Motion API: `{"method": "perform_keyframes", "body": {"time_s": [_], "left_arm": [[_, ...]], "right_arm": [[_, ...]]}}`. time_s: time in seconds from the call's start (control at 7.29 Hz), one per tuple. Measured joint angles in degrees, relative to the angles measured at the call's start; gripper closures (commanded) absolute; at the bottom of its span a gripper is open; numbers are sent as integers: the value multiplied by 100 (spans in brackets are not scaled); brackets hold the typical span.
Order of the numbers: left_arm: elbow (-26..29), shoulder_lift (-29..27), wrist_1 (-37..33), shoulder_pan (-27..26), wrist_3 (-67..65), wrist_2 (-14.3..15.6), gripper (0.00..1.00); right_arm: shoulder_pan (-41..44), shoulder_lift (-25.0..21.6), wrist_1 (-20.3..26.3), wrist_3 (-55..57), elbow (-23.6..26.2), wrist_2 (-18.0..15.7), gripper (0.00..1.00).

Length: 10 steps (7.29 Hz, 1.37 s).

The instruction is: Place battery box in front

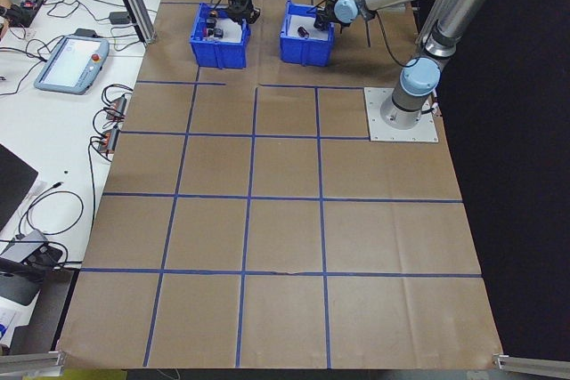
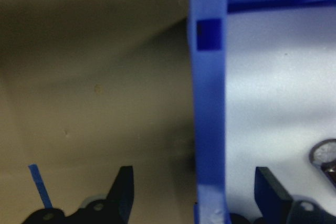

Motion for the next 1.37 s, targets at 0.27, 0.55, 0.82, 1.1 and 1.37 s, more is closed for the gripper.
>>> {"method": "perform_keyframes", "body": {"time_s": [0.27, 0.55, 0.82, 1.1, 1.37], "left_arm": [[-13, -12, 64, 3, 21, -145, 100], [112, 146, 4, 59, 37, 95, 100], [444, 350, -500, 450, 329, 463, 100], [866, 355, -1156, 1369, 1235, 494, 100], [1293, 109, -1300, 2063, 1877, 468, 100]], "right_arm": [[-77, -202, 18, -55, 44, -23, 91], [-340, -394, 109, -114, 108, -320, 92], [-810, -502, 118, -376, 326, -677, 92], [-1440, -784, 8, -1026, 784, -748, 92], [-2115, -1229, -172, -1985, 1263, -751, 92]]}}
